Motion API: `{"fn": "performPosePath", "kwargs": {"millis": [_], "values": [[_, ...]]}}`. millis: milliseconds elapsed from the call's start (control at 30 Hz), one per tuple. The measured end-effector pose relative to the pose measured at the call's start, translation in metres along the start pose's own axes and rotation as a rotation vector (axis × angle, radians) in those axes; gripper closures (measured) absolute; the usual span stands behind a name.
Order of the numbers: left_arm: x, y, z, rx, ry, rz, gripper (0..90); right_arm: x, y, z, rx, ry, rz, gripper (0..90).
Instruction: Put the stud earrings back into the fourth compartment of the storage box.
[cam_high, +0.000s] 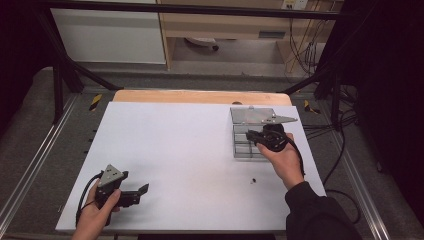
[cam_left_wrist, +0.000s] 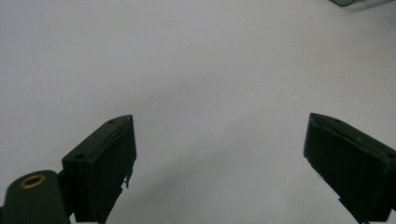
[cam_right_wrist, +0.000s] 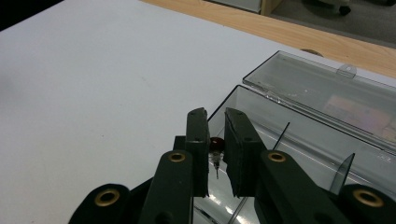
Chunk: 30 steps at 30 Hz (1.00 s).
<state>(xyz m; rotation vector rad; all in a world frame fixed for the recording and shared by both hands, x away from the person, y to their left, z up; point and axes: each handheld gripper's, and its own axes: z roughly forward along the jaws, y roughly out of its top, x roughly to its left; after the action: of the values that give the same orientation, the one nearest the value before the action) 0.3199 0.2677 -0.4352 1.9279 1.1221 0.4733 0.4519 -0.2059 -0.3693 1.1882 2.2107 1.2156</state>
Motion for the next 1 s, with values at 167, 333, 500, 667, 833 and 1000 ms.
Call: {"fn": "performPosePath", "kwargs": {"millis": [167, 333, 500, 667, 833, 1000], "values": [[0.0, 0.0, 0.0, 0.002, -0.001, 0.0, 9.8, -0.005, 0.001, 0.008, 0.046, -0.017, -0.001, 80.5], [0.0, 0.0, 0.0, 0.002, -0.002, 0.001, 9.8, -0.006, 0.001, 0.013, 0.075, -0.024, 0.002, 80.5], [0.0, 0.0, 0.001, 0.004, -0.003, 0.002, 9.7, -0.005, 0.002, 0.016, 0.088, -0.024, -0.004, 80.5], [-0.001, 0.0, 0.001, 0.008, -0.005, 0.004, 9.8, -0.006, 0.004, 0.019, 0.114, -0.027, -0.014, 80.5], [-0.001, 0.0, 0.001, 0.009, -0.004, 0.003, 9.5, -0.005, 0.005, 0.022, 0.13, -0.029, -0.021, 80.5], [-0.001, 0.0, 0.002, 0.012, -0.008, 0.004, 9.5, -0.005, 0.003, 0.026, 0.158, -0.041, -0.03, 80.4]]}}
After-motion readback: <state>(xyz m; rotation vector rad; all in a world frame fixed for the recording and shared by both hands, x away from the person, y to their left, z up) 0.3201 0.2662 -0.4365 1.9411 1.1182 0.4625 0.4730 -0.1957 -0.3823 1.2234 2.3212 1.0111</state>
